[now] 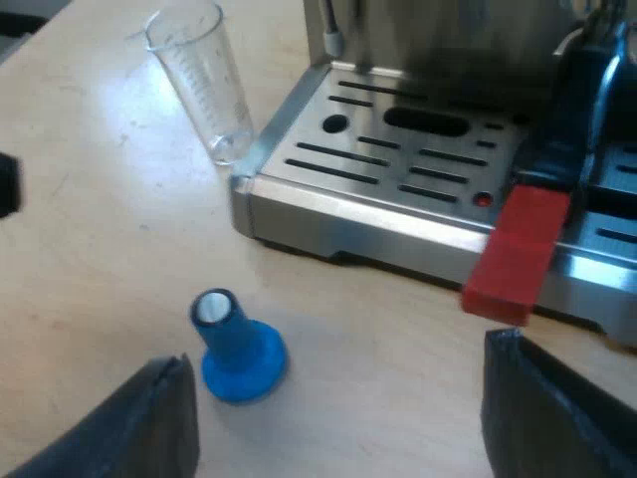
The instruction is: Grind coffee beans and then tamp
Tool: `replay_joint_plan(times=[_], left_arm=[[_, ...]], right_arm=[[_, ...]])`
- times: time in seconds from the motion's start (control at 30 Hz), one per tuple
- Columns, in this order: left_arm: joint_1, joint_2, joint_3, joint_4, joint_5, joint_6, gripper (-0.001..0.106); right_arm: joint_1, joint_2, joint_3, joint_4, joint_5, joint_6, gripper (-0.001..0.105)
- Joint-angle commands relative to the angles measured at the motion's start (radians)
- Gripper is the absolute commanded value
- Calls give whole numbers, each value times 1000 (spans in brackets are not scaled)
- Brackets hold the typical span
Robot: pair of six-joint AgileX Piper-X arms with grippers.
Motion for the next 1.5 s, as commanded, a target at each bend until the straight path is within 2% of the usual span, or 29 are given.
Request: replay_joint_plan(times=[0.03,0.27,0.57,0.63,0.77,0.9,1.0,1.1,1.5], left_arm=[[-5,-3,1,5,10,-1,63],[-5,-3,2,11,10,-1,63],[-5,-3,2,8,10,-1,63],[-5,-3,2,-7,10,-1,63],[-5,-3,2,-18,10,-1,63],[-5,-3,2,-19,47,-1,63],[-5,-3,2,-19,54,-1,63],[-5,-3,2,-19,54,-1,63],[-5,-3,2,-19,54,-1,63]], right_arm=[[-36,0,-41,75,8,-9,63],[-137,0,-129,161,-45,-9,63],[-266,15,-208,282,-206,14,63],[-279,46,-235,302,-249,14,63],[-285,123,-290,351,-263,12,63],[-291,219,-349,374,-269,12,63],[-320,273,-377,389,-312,12,63],[-359,311,-388,389,-377,12,63],[-424,409,-388,384,-381,12,63]])
